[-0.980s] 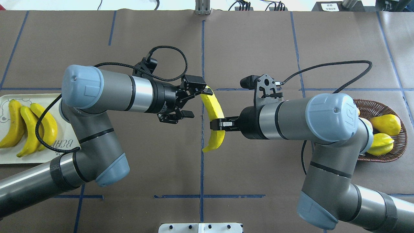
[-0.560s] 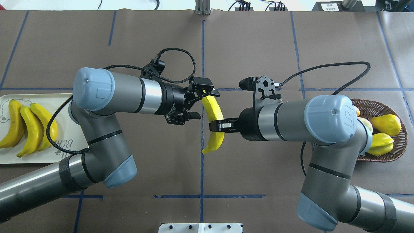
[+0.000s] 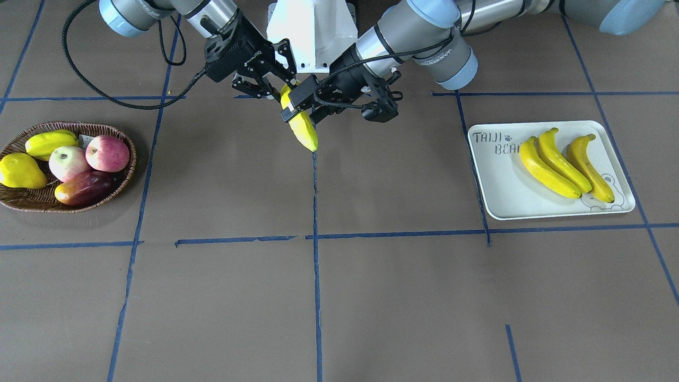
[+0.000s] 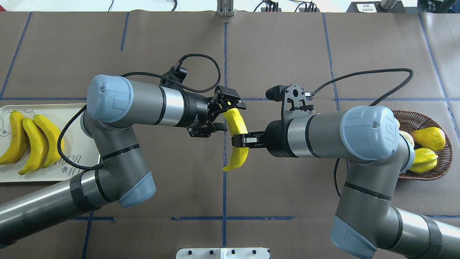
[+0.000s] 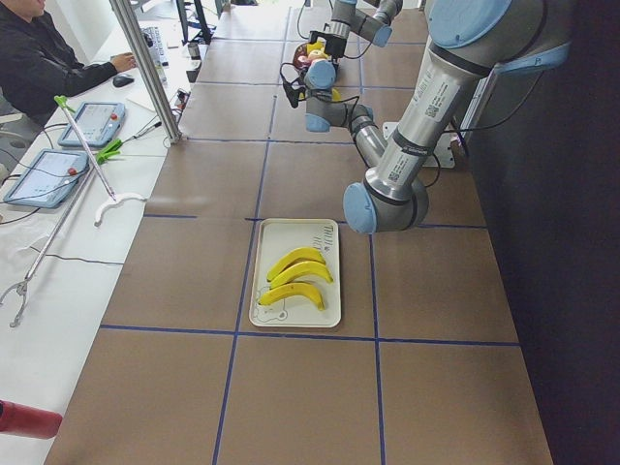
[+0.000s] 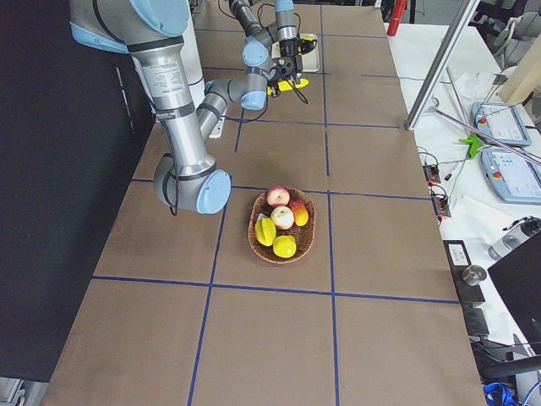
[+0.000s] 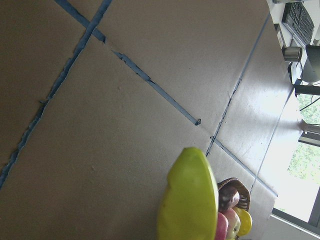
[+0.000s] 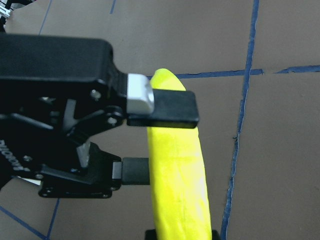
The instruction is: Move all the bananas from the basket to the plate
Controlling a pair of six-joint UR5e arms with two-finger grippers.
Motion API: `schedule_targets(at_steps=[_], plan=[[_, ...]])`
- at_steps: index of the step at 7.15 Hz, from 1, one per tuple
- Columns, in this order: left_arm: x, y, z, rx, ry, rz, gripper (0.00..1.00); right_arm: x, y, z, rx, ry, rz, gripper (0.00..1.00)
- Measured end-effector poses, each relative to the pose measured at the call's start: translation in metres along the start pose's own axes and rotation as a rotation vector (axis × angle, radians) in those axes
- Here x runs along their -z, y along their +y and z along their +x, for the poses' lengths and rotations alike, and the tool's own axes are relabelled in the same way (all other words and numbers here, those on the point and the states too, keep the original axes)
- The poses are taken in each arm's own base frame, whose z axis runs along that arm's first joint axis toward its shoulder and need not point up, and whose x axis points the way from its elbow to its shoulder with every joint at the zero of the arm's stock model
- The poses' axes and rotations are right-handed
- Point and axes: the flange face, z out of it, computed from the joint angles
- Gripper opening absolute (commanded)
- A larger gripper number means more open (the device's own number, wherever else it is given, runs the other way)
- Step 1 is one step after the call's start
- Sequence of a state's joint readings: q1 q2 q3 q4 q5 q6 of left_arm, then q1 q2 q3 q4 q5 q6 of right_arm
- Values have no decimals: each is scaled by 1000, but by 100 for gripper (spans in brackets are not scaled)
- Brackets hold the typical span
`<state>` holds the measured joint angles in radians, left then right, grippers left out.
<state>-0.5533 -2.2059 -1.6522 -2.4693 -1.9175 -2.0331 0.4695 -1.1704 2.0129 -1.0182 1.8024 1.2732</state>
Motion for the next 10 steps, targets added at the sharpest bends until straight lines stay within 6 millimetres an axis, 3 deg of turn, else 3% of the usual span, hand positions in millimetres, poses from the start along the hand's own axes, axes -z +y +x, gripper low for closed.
schedule_targets(at_steps=[1,2,5,7,9,10], plan=[[-2,0,0,0,-1,1,0,0,0,0,0,0,-1,55],[-2,-1,0,-1,-1,3,0,0,1,-1,1,-1,-1,100],[-1,-5,-2,-2,-5,11,0,-3,4,-1,3,9,28,100],[3,-19,-2,1,-19,39,0,7,5,-5,3,6,25,100],[11,-63,-18,-42,-193,112,0,33,-1,-11,-12,56,-12,100],[29,-94,-40,-84,-310,141,0,47,-11,-8,-25,87,-24,100]])
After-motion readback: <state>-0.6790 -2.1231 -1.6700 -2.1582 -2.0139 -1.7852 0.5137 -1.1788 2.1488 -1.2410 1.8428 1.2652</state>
